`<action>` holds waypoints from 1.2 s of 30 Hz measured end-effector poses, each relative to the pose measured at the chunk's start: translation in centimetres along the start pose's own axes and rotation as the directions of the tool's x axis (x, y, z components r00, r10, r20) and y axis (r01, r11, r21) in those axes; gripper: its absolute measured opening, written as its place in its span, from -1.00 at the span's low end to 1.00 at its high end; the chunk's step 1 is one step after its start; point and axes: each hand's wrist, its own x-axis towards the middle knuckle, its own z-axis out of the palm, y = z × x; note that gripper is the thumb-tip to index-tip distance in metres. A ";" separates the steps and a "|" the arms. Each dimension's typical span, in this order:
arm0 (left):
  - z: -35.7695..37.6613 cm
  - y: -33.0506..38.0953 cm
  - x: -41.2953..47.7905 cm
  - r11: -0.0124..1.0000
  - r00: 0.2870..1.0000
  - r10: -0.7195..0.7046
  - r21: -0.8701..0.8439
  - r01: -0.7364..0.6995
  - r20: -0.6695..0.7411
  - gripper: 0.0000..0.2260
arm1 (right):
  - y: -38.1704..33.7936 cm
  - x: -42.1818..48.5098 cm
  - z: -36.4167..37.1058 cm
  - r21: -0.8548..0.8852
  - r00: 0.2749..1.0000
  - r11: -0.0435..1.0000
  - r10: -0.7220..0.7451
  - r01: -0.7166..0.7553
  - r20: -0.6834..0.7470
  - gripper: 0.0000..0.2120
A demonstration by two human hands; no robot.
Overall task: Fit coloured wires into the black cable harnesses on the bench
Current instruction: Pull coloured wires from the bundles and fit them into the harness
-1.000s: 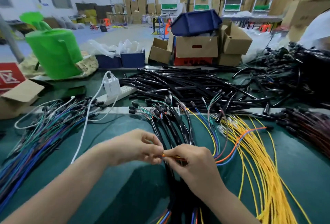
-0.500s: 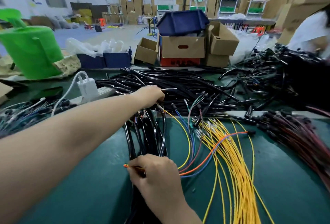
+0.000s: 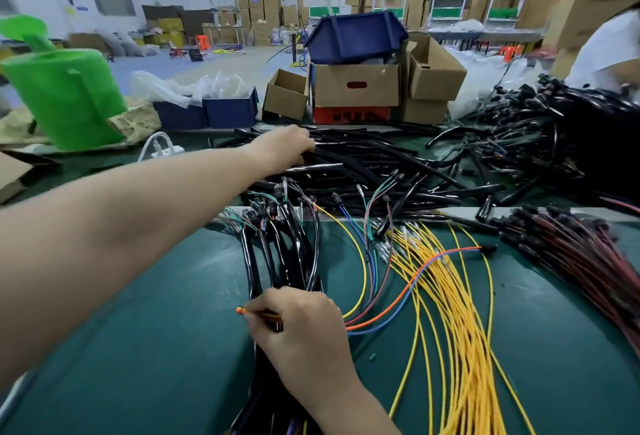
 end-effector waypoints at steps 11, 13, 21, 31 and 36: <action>-3.2 4.9 -17.8 0.865 0.784 0.112 -0.328 -0.380 -0.611 -0.81 | -0.1 1.1 -2.3 0.560 0.922 0.777 0.384 -0.287 -0.059 -0.93; -2.3 6.5 -20.2 0.825 0.779 -0.041 -0.461 -0.327 -0.626 -0.86 | -0.3 1.1 -2.5 0.573 0.918 0.759 0.396 -0.310 -0.027 -0.91; 2.0 12.6 -23.9 0.728 0.788 -0.288 -0.660 -0.189 -0.544 -0.86 | -1.0 1.0 -3.4 0.612 0.917 0.720 0.398 -0.327 0.020 -0.84; 3.1 11.7 -23.3 0.651 0.812 -0.348 -0.744 -0.151 -0.468 -0.80 | -2.0 1.3 -4.4 0.645 0.928 0.697 0.369 -0.313 0.052 -0.78; 3.7 11.3 -23.2 0.618 0.826 -0.353 -0.772 -0.146 -0.439 -0.62 | -2.2 1.3 -4.5 0.645 0.937 0.701 0.343 -0.303 0.067 -0.70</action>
